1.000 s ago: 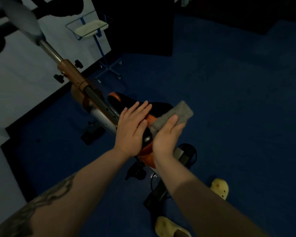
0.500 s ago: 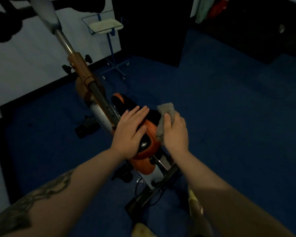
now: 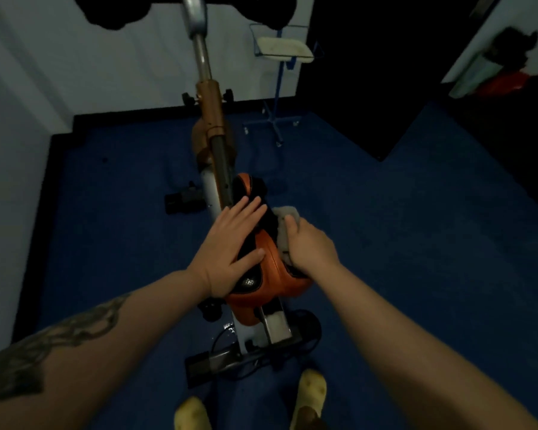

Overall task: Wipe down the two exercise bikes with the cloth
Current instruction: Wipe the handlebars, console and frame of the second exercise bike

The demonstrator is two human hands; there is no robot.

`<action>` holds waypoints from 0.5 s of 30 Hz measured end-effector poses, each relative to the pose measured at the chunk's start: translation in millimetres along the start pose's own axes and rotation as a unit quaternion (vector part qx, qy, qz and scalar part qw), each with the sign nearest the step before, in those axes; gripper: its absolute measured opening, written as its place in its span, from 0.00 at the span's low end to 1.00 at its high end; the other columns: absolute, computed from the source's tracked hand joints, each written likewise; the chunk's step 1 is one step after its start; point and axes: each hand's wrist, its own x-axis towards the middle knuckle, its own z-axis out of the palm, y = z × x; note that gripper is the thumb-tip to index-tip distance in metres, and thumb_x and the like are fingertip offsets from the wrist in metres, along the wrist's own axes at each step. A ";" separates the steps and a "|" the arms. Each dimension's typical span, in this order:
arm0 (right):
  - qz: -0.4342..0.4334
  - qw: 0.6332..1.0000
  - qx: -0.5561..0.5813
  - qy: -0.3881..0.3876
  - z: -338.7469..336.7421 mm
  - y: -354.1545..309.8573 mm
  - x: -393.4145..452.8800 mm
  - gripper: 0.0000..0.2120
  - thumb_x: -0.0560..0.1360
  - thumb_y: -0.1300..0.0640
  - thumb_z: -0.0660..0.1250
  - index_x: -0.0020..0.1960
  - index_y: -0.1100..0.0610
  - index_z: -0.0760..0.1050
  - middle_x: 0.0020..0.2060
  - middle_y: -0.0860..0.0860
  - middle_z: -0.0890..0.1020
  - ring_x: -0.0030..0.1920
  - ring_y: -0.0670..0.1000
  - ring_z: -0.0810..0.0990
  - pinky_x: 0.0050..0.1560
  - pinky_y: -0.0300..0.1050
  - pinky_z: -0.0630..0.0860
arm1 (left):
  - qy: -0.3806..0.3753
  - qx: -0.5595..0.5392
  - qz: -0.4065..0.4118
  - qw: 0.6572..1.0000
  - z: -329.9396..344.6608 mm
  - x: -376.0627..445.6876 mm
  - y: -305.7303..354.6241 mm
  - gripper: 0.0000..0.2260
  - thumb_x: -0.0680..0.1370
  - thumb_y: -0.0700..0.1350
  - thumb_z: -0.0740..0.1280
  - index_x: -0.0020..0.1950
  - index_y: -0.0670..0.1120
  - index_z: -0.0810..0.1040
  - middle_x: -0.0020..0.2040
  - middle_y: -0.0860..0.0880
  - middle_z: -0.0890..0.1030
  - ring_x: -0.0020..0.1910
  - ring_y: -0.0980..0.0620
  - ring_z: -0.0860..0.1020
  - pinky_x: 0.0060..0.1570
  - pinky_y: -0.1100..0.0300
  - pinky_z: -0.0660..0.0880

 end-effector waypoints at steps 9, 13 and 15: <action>-0.166 0.986 -0.032 0.012 2.5 12.0 -18.0 0.29 0.79 0.38 0.46 0.76 0.51 0.54 0.67 0.53 0.68 0.61 0.55 0.72 0.51 0.50 0.72 | 0.154 0.041 -0.320 0.934 24.2 -16.7 40.7 0.21 0.83 0.54 0.54 0.73 0.47 0.67 0.68 0.46 0.73 0.64 0.49 0.72 0.62 0.56 0.66; -0.135 0.989 -0.031 -0.046 -1.8 -9.4 6.1 0.27 0.81 0.40 0.48 0.75 0.54 0.56 0.66 0.56 0.70 0.60 0.57 0.73 0.52 0.51 0.71 | 0.238 -0.038 -0.457 0.856 40.1 -4.5 59.2 0.16 0.82 0.53 0.54 0.68 0.53 0.72 0.62 0.51 0.77 0.57 0.52 0.74 0.48 0.57 0.67; -0.175 0.983 -0.042 -0.026 0.5 2.7 -8.0 0.29 0.80 0.39 0.49 0.77 0.52 0.50 0.70 0.55 0.66 0.64 0.57 0.70 0.57 0.55 0.72 | 0.260 -0.042 -0.463 0.846 39.1 -4.7 62.0 0.16 0.82 0.54 0.56 0.67 0.55 0.74 0.59 0.53 0.79 0.53 0.54 0.76 0.47 0.57 0.70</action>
